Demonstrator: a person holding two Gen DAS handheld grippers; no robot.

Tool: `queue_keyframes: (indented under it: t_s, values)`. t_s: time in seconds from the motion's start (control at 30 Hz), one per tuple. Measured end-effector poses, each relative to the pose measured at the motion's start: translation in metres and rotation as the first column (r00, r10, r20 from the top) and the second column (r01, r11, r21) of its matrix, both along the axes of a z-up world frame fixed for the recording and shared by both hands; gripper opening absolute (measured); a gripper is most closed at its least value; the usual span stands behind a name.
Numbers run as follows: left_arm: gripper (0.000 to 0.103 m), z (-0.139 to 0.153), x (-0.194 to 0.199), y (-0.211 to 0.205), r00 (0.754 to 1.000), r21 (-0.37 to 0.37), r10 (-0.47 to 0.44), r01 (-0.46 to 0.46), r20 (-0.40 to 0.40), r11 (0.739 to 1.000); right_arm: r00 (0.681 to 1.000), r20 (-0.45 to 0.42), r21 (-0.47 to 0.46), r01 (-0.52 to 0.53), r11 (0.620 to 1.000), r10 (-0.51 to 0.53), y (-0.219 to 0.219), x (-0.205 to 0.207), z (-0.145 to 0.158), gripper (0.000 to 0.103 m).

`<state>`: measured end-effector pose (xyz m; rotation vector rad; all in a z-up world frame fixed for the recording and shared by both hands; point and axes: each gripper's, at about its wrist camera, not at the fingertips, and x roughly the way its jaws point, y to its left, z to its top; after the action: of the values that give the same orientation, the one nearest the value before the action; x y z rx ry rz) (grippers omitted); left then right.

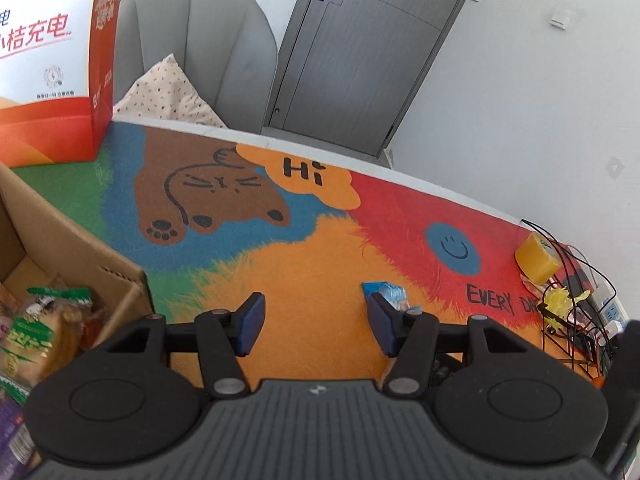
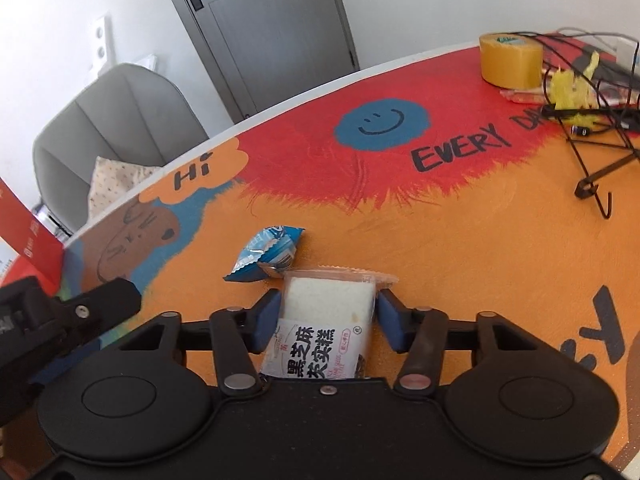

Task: Organize snacks
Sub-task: 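Grasp the white-and-black bread packet with the right tool while the left tool grasps the blue candy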

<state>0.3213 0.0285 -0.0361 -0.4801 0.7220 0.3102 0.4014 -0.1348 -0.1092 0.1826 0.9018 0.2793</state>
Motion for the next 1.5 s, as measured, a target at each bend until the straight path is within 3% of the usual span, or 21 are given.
queue_keyframes:
  t_s: [0.37, 0.53, 0.9, 1.03, 1.17, 1.23, 1.27, 1.3, 1.5]
  values:
    - [0.063, -0.002, 0.02, -0.026, 1.0, 0.025, -0.014, 0.014, -0.009, 1.0, 0.996, 0.019, 0.054, 0.089, 0.995, -0.09, -0.046, 0.003, -0.003, 0.049]
    - [0.067, -0.01, 0.035, -0.041, 0.999, 0.075, -0.032, 0.032, -0.009, 0.997, 0.99, 0.041, 0.082, 0.131, 0.988, -0.135, -0.068, 0.012, -0.004, 0.049]
    - [0.067, -0.032, 0.08, -0.051, 0.997, 0.102, -0.062, 0.066, -0.046, 0.993, 0.987, 0.055, 0.196, 0.138, 0.971, -0.152, -0.09, 0.021, -0.009, 0.047]
    - [0.067, -0.039, 0.09, -0.055, 0.995, 0.142, -0.067, 0.077, -0.074, 0.987, 0.987, 0.053, 0.234, 0.136, 0.963, -0.153, -0.096, 0.021, -0.009, 0.047]
    - [0.066, -0.049, 0.092, -0.054, 0.993, 0.126, -0.072, 0.084, -0.096, 0.989, 0.987, 0.042, 0.263, 0.139, 0.955, -0.156, -0.102, 0.021, -0.01, 0.047]
    - [0.062, -0.05, 0.09, -0.056, 0.992, 0.146, -0.082, 0.096, -0.094, 0.985, 0.987, 0.048, 0.257, 0.136, 0.957, -0.153, -0.1, 0.02, -0.01, 0.047]
    - [0.056, -0.05, 0.09, -0.056, 0.991, 0.14, -0.088, 0.101, -0.097, 0.985, 0.988, 0.049, 0.256, 0.131, 0.958, -0.148, -0.099, 0.019, -0.01, 0.047]
    - [0.043, -0.049, 0.089, -0.055, 0.992, 0.134, -0.084, 0.096, -0.092, 0.986, 0.988, 0.046, 0.258, 0.13, 0.957, -0.147, -0.098, 0.019, -0.011, 0.047]
    - [0.041, -0.038, 0.075, -0.053, 0.992, 0.132, -0.088, 0.098, -0.086, 0.986, 0.986, 0.054, 0.248, 0.14, 0.959, -0.158, -0.095, 0.015, -0.005, 0.047]
